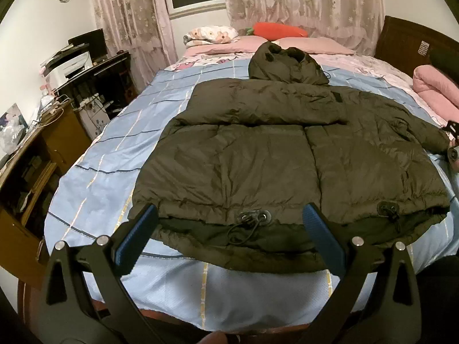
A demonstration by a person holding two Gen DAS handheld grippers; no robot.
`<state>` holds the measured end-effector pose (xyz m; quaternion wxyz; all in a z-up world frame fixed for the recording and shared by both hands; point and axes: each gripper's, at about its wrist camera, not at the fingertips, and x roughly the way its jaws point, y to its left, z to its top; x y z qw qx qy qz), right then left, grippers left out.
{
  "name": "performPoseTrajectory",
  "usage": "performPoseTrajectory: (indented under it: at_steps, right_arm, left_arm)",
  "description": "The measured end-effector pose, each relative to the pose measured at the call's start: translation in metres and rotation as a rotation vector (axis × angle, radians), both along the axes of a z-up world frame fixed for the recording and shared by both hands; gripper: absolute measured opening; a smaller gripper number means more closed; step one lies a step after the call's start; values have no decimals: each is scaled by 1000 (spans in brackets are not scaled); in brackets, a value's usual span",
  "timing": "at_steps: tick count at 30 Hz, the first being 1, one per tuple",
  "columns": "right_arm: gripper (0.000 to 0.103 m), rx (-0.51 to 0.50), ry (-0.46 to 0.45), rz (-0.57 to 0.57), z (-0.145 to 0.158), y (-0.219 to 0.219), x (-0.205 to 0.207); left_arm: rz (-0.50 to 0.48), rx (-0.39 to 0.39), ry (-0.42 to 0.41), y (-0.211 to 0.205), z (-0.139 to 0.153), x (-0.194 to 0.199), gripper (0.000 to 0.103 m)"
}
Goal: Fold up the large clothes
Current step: 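Lift the sleeve with the right tool toward the jacket body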
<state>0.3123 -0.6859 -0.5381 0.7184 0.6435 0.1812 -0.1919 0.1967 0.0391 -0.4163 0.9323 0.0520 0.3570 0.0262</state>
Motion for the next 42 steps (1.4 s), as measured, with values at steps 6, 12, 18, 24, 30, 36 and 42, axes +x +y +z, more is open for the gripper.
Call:
performPoseTrajectory:
  at_steps: [6, 12, 18, 24, 30, 36, 42]
  right_arm:
    - [4, -147, -55, 1, 22, 14, -9]
    - [3, -257, -66, 16, 62, 26, -12]
    - [3, -442, -52, 83, 131, 49, 1]
    - [3, -689, -25, 178, 216, 99, 24]
    - [3, -919, -18, 286, 286, 170, 55]
    - [3, -1155, 12, 418, 321, 266, 87]
    - [3, -1302, 51, 559, 313, 357, 115]
  left_arm:
    - [-2, -9, -14, 2, 6, -4, 101]
    - [11, -34, -25, 13, 11, -16, 101]
    - [24, -65, -55, 27, 22, -31, 101]
    - [39, -92, -80, 41, 30, -45, 101]
    - [58, -118, -81, 55, 30, -55, 101]
    - [66, -143, -97, 68, 34, -66, 101]
    - [83, -172, -103, 81, 34, -74, 101]
